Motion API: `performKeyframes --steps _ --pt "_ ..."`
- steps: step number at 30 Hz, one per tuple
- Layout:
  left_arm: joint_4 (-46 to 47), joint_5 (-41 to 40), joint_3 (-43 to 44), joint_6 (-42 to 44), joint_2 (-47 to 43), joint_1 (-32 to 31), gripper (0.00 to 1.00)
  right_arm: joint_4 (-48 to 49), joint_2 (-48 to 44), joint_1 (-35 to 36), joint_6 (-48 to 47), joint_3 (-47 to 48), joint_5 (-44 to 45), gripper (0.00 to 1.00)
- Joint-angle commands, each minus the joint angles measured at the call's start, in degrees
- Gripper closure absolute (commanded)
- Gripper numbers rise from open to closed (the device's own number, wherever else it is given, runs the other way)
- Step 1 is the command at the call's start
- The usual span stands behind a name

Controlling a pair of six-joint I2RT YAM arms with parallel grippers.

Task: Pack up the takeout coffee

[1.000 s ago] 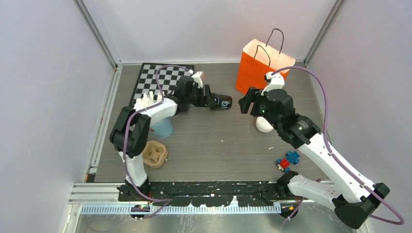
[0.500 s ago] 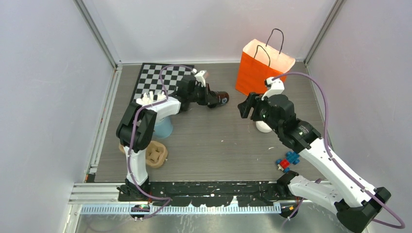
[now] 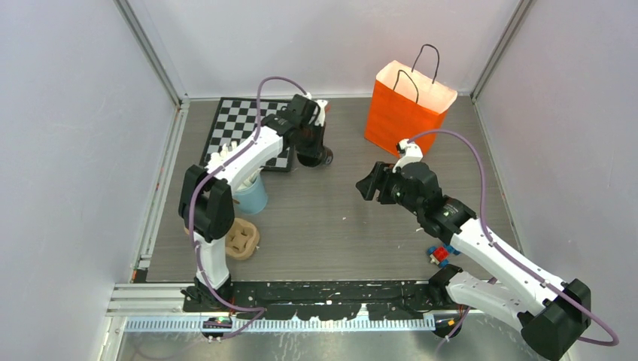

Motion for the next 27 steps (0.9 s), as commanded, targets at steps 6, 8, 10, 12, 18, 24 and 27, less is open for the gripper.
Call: performKeyframes --steps 6,8,10,12,18,24,27 --pt "-25.57 -12.32 5.29 7.70 0.48 -4.31 1.00 2.50 -1.34 -0.05 1.94 0.88 0.56 0.30" --pt "-26.14 -12.84 6.14 8.75 1.30 -4.79 1.00 2.29 -1.54 -0.04 1.81 0.71 1.07 0.30" --pt "-27.21 -13.59 7.40 9.20 2.37 -5.13 1.00 2.19 -1.36 -0.08 1.73 0.80 1.20 0.30" --pt "-28.97 -15.05 9.10 9.28 3.49 -5.82 1.00 1.77 -0.95 -0.03 1.64 1.32 0.85 0.30" --pt "-30.38 -17.74 11.95 10.80 5.27 -8.16 0.88 2.44 -0.39 -0.07 2.02 0.79 0.48 0.30" --pt "-31.18 -15.20 13.79 11.37 5.84 -9.15 0.82 2.53 -1.25 -0.04 2.48 0.28 0.45 0.30" --pt "-30.95 -14.37 14.14 11.97 5.42 -9.43 0.87 3.88 -1.77 -0.05 3.08 -0.57 0.21 0.30"
